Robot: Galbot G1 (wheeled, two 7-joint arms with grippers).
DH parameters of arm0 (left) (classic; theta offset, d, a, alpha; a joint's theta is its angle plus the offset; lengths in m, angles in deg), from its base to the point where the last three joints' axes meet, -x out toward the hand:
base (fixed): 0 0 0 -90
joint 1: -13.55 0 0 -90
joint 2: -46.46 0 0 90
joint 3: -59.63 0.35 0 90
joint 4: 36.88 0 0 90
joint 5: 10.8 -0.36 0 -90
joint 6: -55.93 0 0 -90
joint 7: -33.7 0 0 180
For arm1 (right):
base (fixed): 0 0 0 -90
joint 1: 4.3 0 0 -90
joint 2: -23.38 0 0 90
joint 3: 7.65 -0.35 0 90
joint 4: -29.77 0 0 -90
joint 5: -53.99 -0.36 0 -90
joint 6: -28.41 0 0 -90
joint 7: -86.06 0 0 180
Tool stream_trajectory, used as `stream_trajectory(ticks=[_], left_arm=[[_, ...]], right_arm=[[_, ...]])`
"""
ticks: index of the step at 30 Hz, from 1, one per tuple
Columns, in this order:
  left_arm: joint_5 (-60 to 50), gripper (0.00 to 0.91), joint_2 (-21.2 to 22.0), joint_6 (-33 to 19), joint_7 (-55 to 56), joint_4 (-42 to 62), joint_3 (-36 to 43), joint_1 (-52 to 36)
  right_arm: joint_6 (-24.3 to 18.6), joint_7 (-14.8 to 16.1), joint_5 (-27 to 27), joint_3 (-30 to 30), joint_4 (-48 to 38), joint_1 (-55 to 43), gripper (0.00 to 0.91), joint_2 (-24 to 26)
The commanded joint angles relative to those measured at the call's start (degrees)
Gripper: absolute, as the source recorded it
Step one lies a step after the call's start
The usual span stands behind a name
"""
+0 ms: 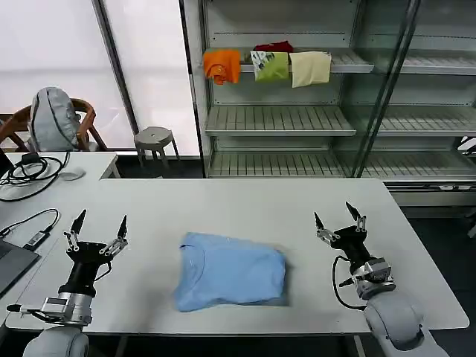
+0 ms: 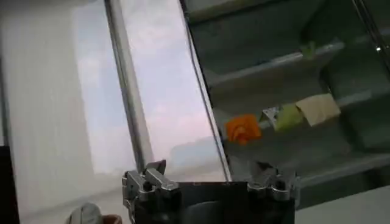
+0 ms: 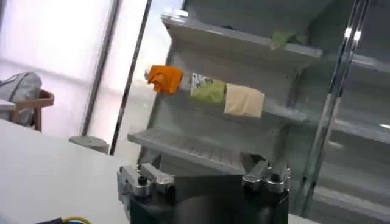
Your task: Fold and organize the clothes.
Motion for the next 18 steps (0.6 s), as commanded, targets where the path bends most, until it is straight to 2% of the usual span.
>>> stream_trajectory(ticks=[1,8,11,16,18], left_arm=[[-0.28,0.907,0.46,-0.39,-0.13,-1.11,-0.02,0.95],[-0.32,0.907,0.54,-0.2,-0.19,-1.2,0.03,0.71],[-0.44,0.907,0.52,-0.02,-0.21,-1.15,-0.02,0.55],[-0.38,0.907,0.15,0.7,-0.28,-0.91,-0.86,0.05],[-0.35,0.907,0.01,0.84,-0.29,-0.84,-1.05,-0.04]], right_arm=[[0.88,4.32,-1.38,-0.25,2.31,2.89,0.907,1.32],[0.77,2.11,-1.12,0.78,1.31,0.97,0.907,0.17],[1.09,2.16,-1.35,2.2,2.06,0.43,0.907,-0.3],[5.18,1.63,-3.83,7.83,6.31,0.98,0.907,0.59],[7.74,0.48,-7.48,9.18,7.52,0.55,0.907,0.54]])
